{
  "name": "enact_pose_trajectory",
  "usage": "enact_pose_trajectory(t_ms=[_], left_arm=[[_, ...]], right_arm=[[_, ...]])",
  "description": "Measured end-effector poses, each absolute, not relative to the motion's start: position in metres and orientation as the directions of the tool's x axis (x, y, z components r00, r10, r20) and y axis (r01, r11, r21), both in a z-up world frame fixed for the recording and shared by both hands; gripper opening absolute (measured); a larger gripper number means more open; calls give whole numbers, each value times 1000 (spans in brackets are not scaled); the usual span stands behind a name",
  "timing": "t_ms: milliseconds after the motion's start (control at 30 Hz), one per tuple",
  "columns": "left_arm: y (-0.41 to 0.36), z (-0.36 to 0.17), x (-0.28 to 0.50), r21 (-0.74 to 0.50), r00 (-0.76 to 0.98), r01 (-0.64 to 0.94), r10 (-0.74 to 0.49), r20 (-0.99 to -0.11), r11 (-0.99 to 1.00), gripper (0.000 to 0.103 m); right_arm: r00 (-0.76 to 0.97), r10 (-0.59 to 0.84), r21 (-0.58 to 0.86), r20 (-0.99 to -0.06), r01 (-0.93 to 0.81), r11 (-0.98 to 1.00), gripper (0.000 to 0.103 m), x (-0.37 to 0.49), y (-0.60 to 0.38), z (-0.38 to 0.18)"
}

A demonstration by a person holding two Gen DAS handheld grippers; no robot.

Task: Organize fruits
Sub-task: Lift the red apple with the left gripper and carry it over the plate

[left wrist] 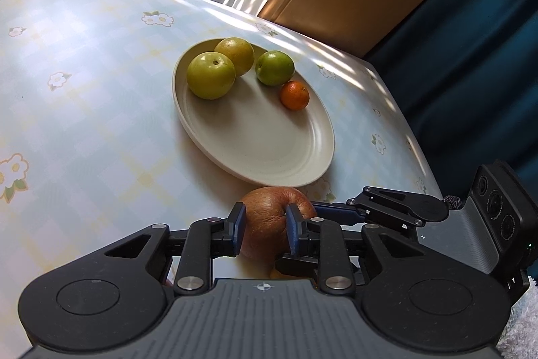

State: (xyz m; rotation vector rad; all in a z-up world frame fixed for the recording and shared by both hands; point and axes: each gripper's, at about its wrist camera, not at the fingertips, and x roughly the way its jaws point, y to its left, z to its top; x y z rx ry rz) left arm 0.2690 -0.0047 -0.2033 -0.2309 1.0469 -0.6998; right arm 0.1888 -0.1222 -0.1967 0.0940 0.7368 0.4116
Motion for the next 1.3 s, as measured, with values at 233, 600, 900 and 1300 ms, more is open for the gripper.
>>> enact_pose_trajectory(t_ms=[233,600,900,1300], left_arm=[[-6,-204,268,-478,315,426,-621,-717,768,29],[-8,-202,266,-457,323,433,-608,-725,776,29],[-7,-204,268,-462,319,426,-608,-727,777,33],[-9,-202,266,-446,326,436,-600,-731,781,31]], right_arm=[[659,408,239,-632,-334,912,54,192,-124,-200],[669,414,245,-617,-336,909,53,187,-127,-202],[657,417,262,-629,-326,908,54,190,-128,-201],[671,415,261,-614,-324,909,53,187,-127,-202]])
